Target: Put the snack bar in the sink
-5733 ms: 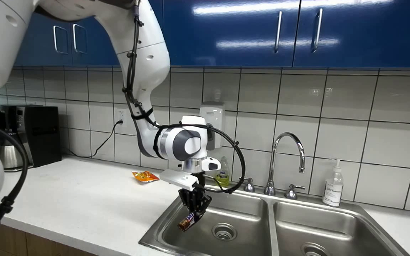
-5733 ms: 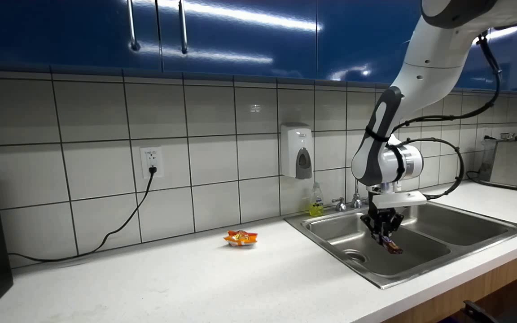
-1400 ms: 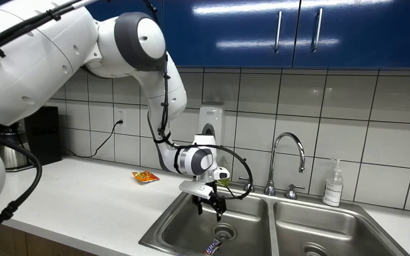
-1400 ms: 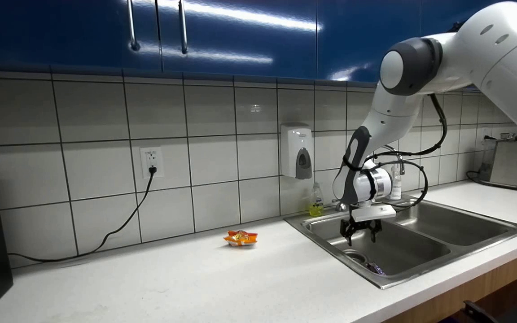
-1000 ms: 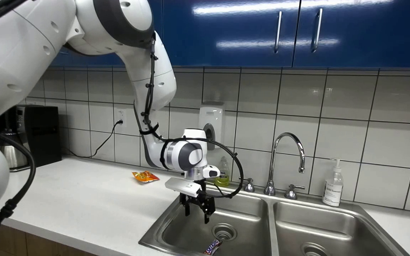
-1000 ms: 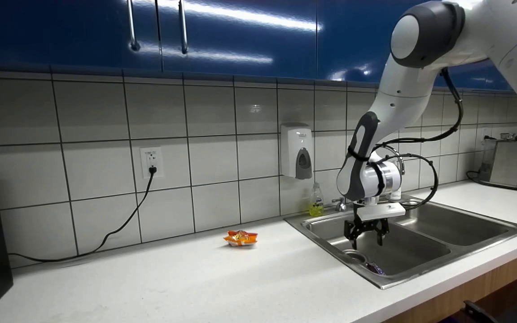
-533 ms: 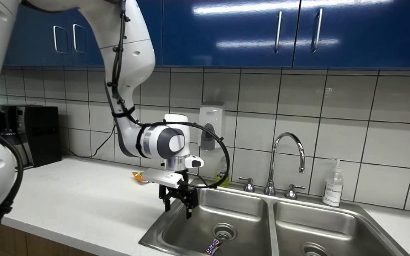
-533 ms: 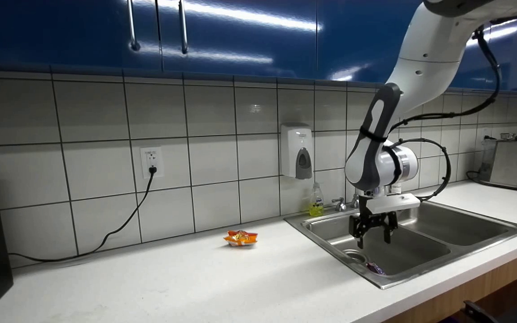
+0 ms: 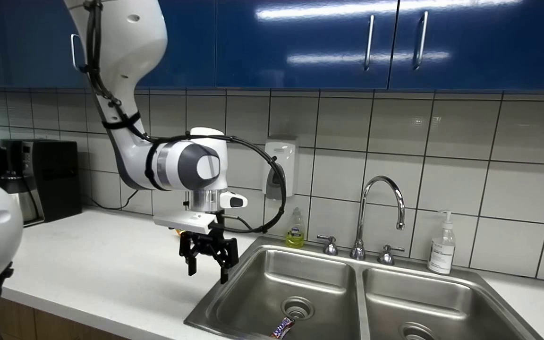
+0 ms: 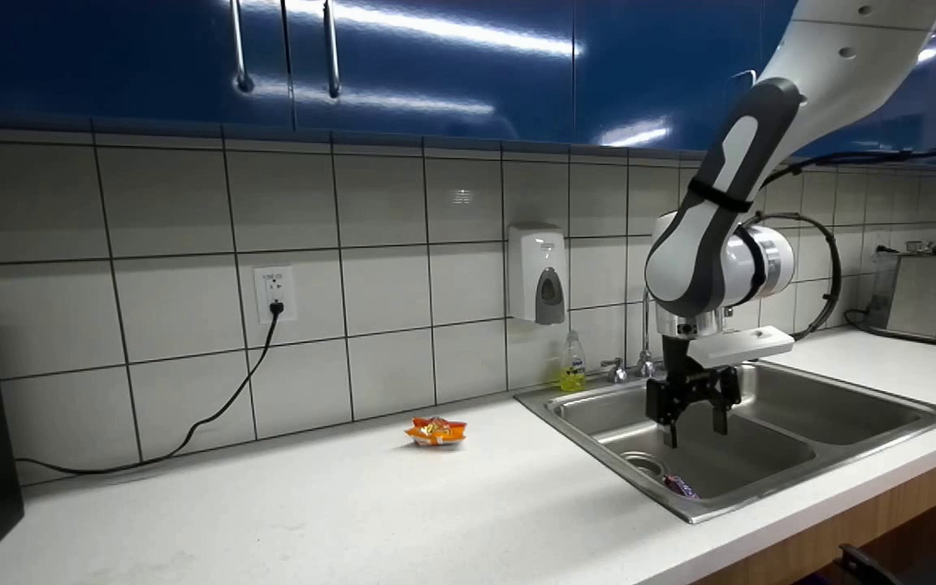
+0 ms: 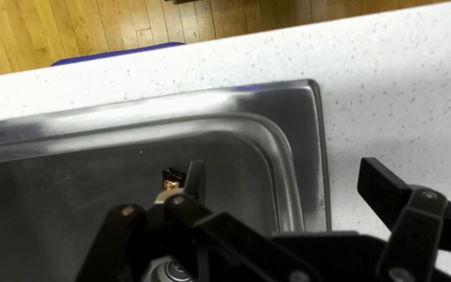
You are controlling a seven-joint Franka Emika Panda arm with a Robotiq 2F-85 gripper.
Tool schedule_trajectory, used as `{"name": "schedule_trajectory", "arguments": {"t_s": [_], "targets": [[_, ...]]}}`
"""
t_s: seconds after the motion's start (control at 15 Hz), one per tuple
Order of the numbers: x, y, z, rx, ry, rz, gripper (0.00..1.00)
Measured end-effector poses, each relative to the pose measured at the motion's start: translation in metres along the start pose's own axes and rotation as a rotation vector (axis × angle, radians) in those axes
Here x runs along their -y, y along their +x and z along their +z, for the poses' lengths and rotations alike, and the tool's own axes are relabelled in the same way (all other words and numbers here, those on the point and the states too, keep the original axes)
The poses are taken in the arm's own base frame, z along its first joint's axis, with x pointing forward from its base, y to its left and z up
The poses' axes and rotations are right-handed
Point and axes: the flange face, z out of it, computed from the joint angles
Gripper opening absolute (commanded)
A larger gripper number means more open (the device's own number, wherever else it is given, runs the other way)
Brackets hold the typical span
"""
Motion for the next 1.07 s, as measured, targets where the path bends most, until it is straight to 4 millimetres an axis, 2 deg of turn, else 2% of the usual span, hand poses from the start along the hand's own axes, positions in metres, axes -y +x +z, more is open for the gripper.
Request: {"name": "schedule_trajectory", "arguments": {"t_s": [0.4, 0.8, 1.07], "targets": [[0.023, -0.043, -0.026, 0.07, -0.005, -0.056, 1.0], [0.035, -0.051, -0.064, 0.091, -0.03, -0.09, 1.0], [0.035, -0.052, -0.067, 0.09, -0.031, -0.09, 1.0]]}}
